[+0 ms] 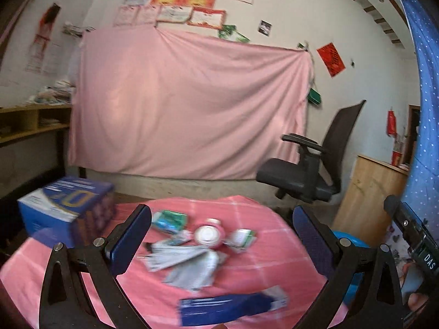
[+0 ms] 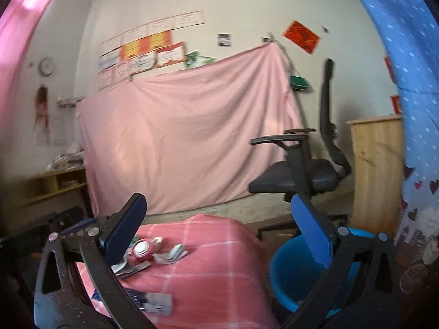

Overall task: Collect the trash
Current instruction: 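Move both tools back over the table toward the mask and packets, then grasp the grey face mask with the left tool while the right tool grasps the white leaflet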

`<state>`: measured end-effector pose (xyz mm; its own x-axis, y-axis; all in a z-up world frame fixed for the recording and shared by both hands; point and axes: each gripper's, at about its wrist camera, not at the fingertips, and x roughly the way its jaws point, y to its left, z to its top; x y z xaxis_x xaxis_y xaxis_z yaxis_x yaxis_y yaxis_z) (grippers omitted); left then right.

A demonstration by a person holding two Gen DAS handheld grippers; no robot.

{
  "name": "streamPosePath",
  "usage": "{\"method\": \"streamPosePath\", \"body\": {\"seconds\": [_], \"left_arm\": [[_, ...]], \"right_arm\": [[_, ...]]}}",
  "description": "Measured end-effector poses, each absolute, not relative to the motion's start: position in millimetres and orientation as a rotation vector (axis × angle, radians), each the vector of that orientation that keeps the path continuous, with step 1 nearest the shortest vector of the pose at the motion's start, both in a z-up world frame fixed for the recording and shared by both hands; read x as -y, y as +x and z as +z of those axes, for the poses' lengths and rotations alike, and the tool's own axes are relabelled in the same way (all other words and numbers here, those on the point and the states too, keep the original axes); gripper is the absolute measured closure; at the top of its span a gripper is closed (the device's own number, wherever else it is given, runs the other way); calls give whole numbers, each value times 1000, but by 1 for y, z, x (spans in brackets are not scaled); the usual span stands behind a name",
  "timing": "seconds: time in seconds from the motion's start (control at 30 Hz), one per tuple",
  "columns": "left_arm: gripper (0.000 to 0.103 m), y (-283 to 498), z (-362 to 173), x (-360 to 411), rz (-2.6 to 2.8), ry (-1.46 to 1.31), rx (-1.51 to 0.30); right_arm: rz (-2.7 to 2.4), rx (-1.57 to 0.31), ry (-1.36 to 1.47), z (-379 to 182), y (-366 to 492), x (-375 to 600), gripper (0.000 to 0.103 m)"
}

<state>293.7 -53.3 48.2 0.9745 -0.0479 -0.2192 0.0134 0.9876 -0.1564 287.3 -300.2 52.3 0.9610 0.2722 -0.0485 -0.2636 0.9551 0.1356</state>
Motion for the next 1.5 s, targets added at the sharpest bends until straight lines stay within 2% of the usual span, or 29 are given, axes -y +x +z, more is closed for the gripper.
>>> {"method": "streamPosePath", "body": {"seconds": [0.27, 0.8, 0.87, 1.03, 1.13, 1.27, 1.5], "left_arm": [[2, 269, 25, 10, 67, -111, -200], [3, 312, -25, -29, -16, -146, -372], [9, 322, -27, -31, -37, -159, -403], [38, 349, -33, -33, -122, -204, -496], [47, 362, -35, -29, -168, -201, -540], [50, 372, -39, -22, -208, -184, -582], [73, 391, -50, -17, -215, -176, -694]], "right_arm": [[374, -124, 23, 38, 294, 244, 0], [381, -395, -89, -6, 350, 199, 0], [378, -420, -94, -7, 358, 196, 0], [356, -508, -128, -16, 387, 187, 0], [362, -576, -116, -22, 406, 186, 0], [378, -666, -97, -31, 428, 186, 1], [388, -785, -99, -47, 466, 179, 3]]}}
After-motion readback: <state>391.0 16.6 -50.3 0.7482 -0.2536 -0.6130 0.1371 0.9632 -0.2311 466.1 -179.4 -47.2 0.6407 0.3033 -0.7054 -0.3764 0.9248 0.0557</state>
